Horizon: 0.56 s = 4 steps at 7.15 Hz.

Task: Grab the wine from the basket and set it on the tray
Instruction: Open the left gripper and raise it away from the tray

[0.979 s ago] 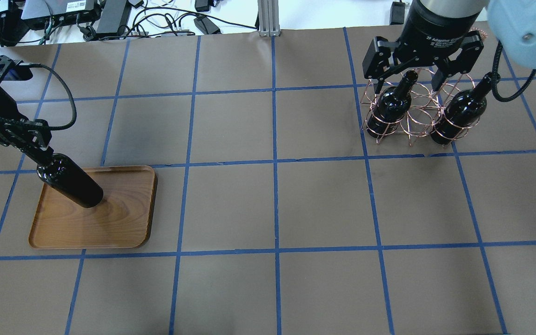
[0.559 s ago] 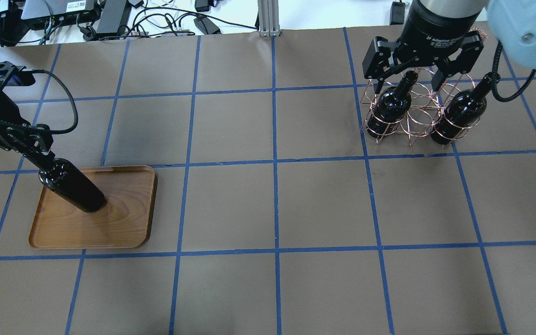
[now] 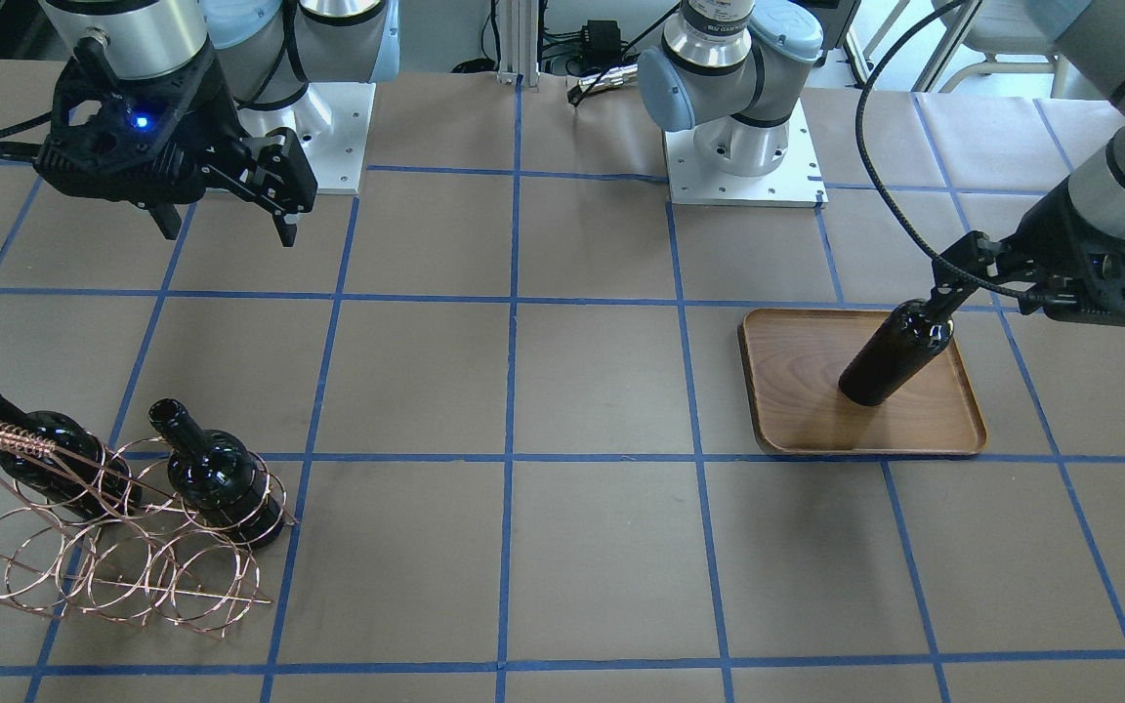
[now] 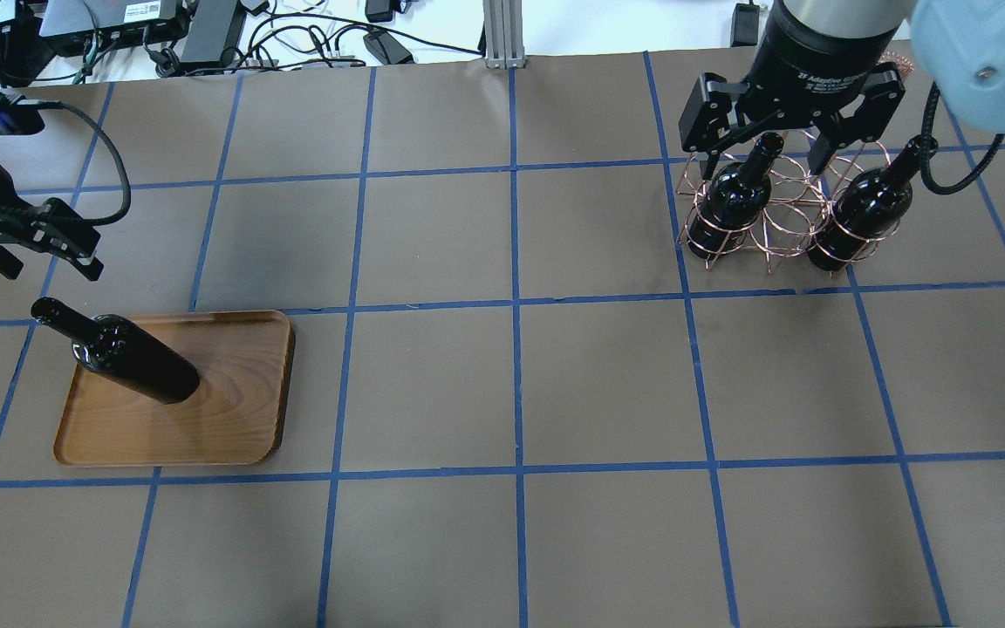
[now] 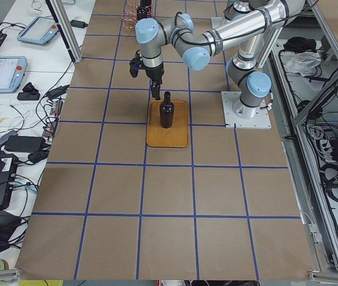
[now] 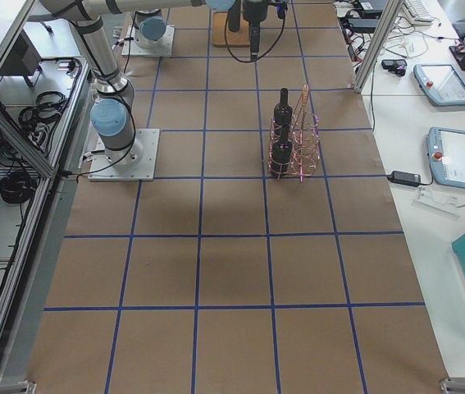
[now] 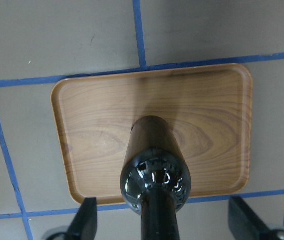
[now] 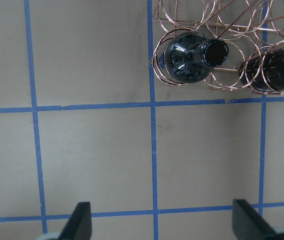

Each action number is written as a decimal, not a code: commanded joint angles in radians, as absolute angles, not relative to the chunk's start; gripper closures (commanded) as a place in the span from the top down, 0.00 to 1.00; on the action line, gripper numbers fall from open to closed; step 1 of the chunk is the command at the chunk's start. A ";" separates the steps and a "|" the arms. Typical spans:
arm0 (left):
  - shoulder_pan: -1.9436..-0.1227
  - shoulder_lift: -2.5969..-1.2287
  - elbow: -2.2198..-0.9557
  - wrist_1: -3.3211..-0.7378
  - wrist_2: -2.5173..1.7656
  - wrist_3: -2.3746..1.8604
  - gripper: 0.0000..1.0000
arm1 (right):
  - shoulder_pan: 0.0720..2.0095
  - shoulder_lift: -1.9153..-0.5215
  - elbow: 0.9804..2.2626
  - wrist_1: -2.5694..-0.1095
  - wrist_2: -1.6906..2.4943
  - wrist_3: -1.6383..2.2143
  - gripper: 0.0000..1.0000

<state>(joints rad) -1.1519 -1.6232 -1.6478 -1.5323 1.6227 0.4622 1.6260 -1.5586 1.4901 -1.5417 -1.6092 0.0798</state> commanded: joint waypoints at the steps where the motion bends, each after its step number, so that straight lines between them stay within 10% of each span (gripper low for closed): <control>1: -1.291 -1.602 -1.580 -1.572 1.611 0.265 1.00 | 1.626 -1.559 1.491 -1.542 -1.609 0.080 1.00; 4: -1.489 -1.551 -1.586 -1.562 1.577 0.097 1.00 | 1.626 -1.559 1.491 -1.543 -1.609 0.077 1.00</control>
<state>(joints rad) -1.4206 -1.5687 -1.5829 -1.5646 1.5876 0.1442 1.6260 -1.5586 1.4910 -1.5430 -1.6091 0.0783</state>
